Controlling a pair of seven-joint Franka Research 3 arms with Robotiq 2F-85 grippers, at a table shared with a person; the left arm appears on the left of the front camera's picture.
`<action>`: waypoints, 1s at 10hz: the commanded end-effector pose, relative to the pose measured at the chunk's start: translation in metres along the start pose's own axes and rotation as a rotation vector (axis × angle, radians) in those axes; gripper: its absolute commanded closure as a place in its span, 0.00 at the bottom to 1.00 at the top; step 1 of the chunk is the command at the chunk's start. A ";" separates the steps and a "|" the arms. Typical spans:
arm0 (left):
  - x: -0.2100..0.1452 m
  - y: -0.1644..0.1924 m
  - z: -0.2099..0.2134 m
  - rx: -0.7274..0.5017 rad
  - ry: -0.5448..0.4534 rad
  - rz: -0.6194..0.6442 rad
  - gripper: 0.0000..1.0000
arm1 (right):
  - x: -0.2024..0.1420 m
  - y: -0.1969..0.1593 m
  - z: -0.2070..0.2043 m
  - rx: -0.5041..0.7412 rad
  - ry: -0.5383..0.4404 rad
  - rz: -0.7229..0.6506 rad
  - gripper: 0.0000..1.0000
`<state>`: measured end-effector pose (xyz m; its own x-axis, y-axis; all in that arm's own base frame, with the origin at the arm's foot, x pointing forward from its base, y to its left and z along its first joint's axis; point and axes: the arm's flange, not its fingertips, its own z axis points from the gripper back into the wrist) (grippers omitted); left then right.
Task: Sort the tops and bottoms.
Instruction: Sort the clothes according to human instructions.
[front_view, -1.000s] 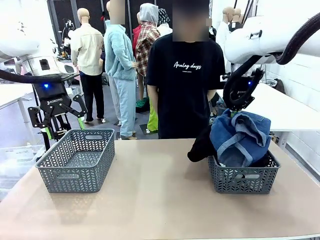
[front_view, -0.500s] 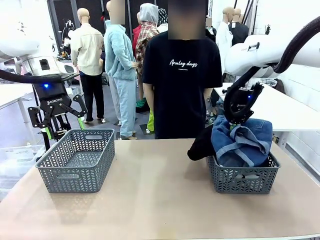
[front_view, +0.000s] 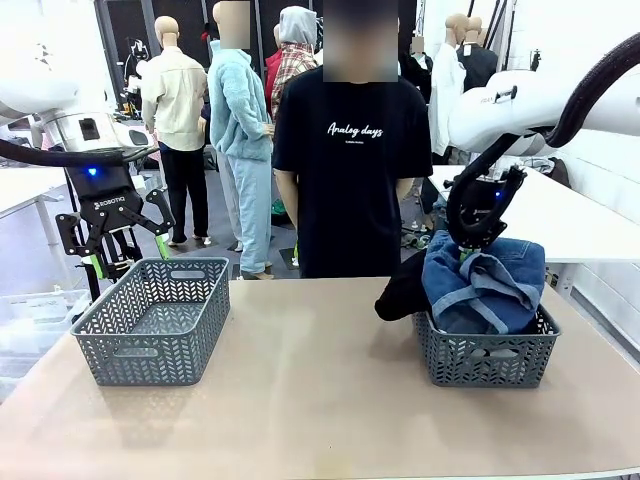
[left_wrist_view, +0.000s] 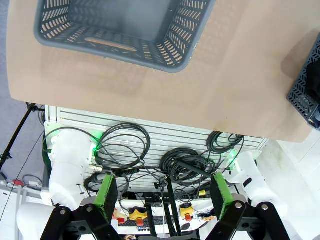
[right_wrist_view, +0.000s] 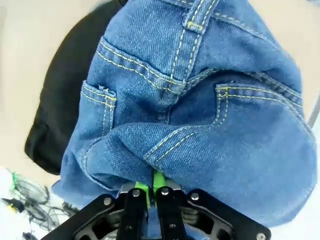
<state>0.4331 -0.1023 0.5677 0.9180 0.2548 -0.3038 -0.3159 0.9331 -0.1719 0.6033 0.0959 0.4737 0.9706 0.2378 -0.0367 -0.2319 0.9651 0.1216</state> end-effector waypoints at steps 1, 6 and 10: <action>-0.001 0.002 0.002 -0.004 0.006 -0.003 0.04 | 0.016 0.002 -0.028 0.046 0.043 0.057 1.00; -0.001 0.002 0.002 -0.004 0.006 -0.003 0.04 | 0.022 0.005 -0.078 0.067 0.083 0.082 1.00; -0.001 0.002 0.002 -0.004 0.006 -0.003 0.04 | 0.025 0.011 -0.082 0.081 0.116 0.116 1.00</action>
<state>0.4331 -0.1024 0.5677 0.9180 0.2547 -0.3039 -0.3158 0.9331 -0.1718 0.6176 0.1143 0.4099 0.9393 0.3303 -0.0925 -0.3127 0.9354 0.1648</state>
